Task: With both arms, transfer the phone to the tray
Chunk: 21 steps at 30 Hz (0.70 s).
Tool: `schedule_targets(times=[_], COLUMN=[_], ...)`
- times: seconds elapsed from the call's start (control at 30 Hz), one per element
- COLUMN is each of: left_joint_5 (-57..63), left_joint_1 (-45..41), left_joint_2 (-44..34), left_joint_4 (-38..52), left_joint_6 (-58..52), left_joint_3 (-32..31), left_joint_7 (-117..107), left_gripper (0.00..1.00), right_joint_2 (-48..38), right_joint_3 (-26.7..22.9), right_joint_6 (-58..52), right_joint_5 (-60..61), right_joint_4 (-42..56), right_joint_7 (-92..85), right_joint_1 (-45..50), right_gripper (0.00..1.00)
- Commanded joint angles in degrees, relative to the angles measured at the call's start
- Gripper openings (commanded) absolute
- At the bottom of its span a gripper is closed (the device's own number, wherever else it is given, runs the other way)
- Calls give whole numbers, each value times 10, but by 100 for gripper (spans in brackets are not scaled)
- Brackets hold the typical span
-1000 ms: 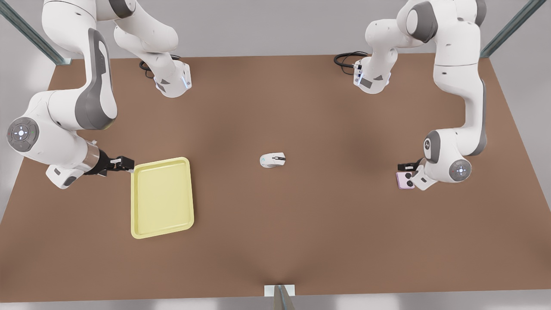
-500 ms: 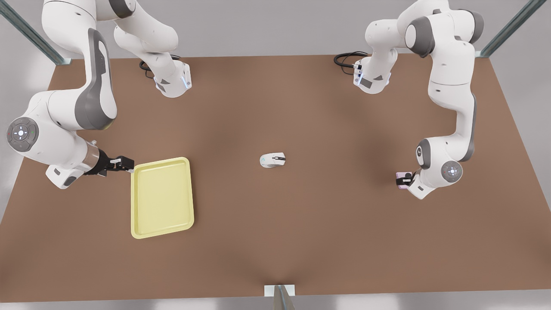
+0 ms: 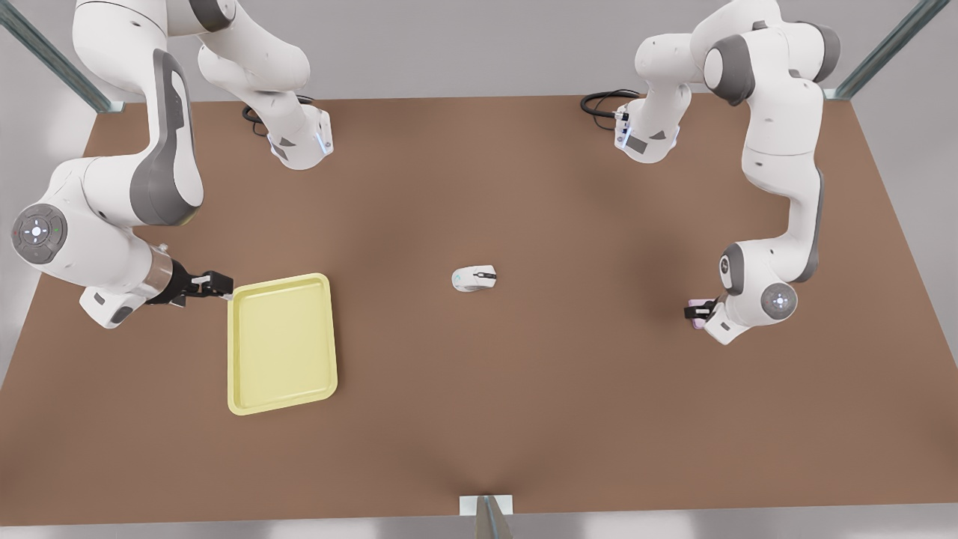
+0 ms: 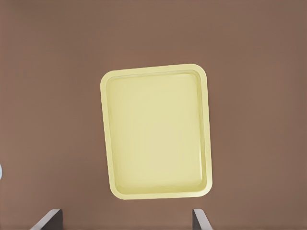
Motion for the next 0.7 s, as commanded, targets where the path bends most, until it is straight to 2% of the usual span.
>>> schedule_targets(times=[0.0, 0.03, 0.1, 0.17, 0.3, 0.33, 0.37, 0.47, 0.5, 0.53, 0.67], left_joint_5=[1, 0, 1, 1, -13, -13, -18, -23, -25, -26, -75], left_joint_1=[0, 0, 0, 0, -2, -19, -72, -201, -261, -305, -402], left_joint_2=[0, 1, 1, 0, -15, -24, -39, -25, 39, 84, 142], left_joint_4=[0, 0, 0, 2, 7, 8, 17, 110, 247, 310, 410], left_joint_6=[-2, -2, -2, -3, -3, -11, -27, -102, -190, -217, -221], left_joint_3=[0, 0, 0, 0, -12, -18, -19, -36, -38, -38, -38], left_joint_7=[9, 9, 9, 7, -43, -73, -149, -360, -470, -558, -734], left_gripper=[81, 70, 70, 75, 76, 76, 76, 76, 76, 76, 76], right_joint_2=[-1, -1, -1, -1, 0, 0, 0, 0, 0, -1, 0], right_joint_3=[-1, 0, 0, 0, 0, 0, -1, 0, -1, 0, 0], right_joint_6=[0, 0, 0, 0, 1, 1, 1, 1, 1, 1, 1], right_joint_5=[0, 0, 0, 0, 0, 0, 0, 0, 0, 0, 0], right_joint_4=[0, 0, 0, 0, 1, 1, 1, 1, 1, 1, 1], right_joint_7=[-2, -2, -2, -1, -2, -1, -2, -2, -2, -2, -2], right_joint_1=[0, 0, 0, 0, 0, 0, 0, 0, 0, 1, 0], right_gripper=[100, 100, 100, 100, 100, 100, 100, 100, 100, 100, 100])
